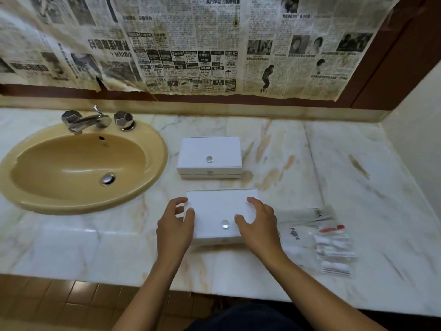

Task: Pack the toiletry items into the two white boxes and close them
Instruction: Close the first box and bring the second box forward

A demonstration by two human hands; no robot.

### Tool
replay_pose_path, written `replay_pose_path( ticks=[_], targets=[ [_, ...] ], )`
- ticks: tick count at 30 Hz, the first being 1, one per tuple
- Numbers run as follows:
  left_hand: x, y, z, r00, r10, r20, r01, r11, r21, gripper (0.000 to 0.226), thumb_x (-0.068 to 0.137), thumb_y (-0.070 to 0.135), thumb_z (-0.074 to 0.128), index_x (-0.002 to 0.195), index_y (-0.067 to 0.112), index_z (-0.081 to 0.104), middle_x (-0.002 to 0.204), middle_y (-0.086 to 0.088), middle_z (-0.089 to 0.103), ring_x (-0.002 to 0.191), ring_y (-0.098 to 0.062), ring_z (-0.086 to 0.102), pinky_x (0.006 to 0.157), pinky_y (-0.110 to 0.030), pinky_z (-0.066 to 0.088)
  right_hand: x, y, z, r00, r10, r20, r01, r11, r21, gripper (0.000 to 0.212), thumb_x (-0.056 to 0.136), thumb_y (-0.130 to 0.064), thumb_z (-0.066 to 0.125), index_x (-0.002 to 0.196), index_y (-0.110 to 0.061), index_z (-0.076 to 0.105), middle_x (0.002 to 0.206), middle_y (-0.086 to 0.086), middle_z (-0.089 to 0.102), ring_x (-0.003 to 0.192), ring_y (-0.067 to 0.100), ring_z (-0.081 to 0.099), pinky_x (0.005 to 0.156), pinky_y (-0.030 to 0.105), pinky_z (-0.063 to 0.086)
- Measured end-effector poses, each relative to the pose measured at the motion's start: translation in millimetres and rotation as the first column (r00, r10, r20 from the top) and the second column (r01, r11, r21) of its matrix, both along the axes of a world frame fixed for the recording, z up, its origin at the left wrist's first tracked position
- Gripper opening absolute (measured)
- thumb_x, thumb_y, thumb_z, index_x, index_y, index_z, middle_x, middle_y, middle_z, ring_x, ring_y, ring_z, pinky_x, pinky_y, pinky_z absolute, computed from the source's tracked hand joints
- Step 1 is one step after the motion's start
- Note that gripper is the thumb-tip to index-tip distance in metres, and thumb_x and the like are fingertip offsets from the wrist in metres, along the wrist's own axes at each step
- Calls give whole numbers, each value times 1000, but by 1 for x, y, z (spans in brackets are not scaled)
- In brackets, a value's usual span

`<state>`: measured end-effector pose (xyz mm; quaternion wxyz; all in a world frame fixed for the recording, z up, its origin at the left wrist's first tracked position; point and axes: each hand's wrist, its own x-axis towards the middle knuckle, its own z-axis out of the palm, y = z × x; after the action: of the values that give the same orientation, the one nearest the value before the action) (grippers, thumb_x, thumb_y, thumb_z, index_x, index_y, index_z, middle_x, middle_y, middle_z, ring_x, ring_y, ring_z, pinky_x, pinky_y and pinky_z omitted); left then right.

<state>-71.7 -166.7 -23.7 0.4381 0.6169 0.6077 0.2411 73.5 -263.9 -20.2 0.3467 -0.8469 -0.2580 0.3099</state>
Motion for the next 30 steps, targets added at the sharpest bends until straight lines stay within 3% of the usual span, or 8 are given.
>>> replay_pose_path(
  ticks=[7, 10, 13, 17, 21, 25, 28, 30],
  targets=[
    [-4, 3, -10, 1000, -2, -14, 2, 1000, 10, 24, 93, 26, 55, 116, 32, 58, 110, 3, 62, 82, -1, 57, 62, -24, 42, -3, 1, -2, 999, 32, 20, -32, 999, 3, 53, 89, -34, 57, 139, -31, 38, 142, -2, 34, 132, 17, 33, 106, 37, 35],
    [-5, 7, -13, 1000, 4, -14, -4, 1000, 9, 26, 94, 27, 55, 119, 30, 57, 113, 1, 61, 88, -11, 58, 66, -27, 42, -5, 1, -3, 999, 48, 16, -49, 999, 11, 53, 89, -34, 56, 139, -32, 37, 143, -3, 32, 132, 16, 32, 105, 36, 37],
    [-7, 10, -16, 1000, -7, -26, 8, 1000, 10, 26, 94, 27, 55, 119, 30, 57, 113, 1, 62, 87, -11, 58, 65, -27, 43, -5, 1, -6, 998, 50, 23, -50, 999, 15, 53, 90, -34, 56, 139, -31, 37, 143, -3, 32, 132, 16, 33, 104, 33, 38],
    [-9, 13, -19, 999, -10, -37, 10, 1000, 2, 24, 93, 30, 55, 117, 31, 57, 111, 1, 65, 95, -17, 60, 77, -35, 51, -5, 0, -9, 996, 68, 57, -68, 998, 12, 53, 89, -33, 56, 139, -31, 38, 143, -2, 33, 132, 15, 34, 100, 29, 37],
    [-11, 21, -19, 997, -37, -65, 36, 999, -7, 26, 92, 33, 56, 118, 31, 56, 108, 2, 66, 93, -19, 62, 76, -34, 49, -5, -1, -10, 989, 93, 113, -88, 995, -46, 53, 90, -37, 55, 139, -31, 37, 147, -1, 30, 135, 17, 31, 107, 34, 32],
    [-13, 28, -20, 997, -53, -50, 54, 998, 14, 29, 93, 30, 56, 121, 29, 55, 115, 4, 62, 96, -18, 62, 81, -35, 49, -11, -1, -9, 877, 198, 437, -181, 980, -81, 48, 91, -43, 51, 137, -31, 42, 145, -1, 32, 135, 17, 25, 109, 37, 20],
    [-14, 34, -22, 995, -99, 28, 97, 994, 56, 31, 94, 21, 55, 124, 27, 55, 125, 7, 57, 108, -16, 59, 85, -30, 46, -19, 1, -10, 792, 316, 522, -326, 942, -76, 38, 90, -47, 51, 123, -28, 56, 119, -6, 51, 117, 17, 41, 94, 32, 25],
    [-16, 37, -23, 987, -146, 65, 143, 988, 58, 31, 94, 14, 53, 122, 27, 58, 126, 9, 58, 113, -15, 57, 85, -27, 43, -23, 4, -11, 742, 417, 526, -406, 903, -142, 35, 90, -47, 49, 117, -27, 58, 111, -6, 53, 109, 18, 43, 90, 33, 27]
  ],
)
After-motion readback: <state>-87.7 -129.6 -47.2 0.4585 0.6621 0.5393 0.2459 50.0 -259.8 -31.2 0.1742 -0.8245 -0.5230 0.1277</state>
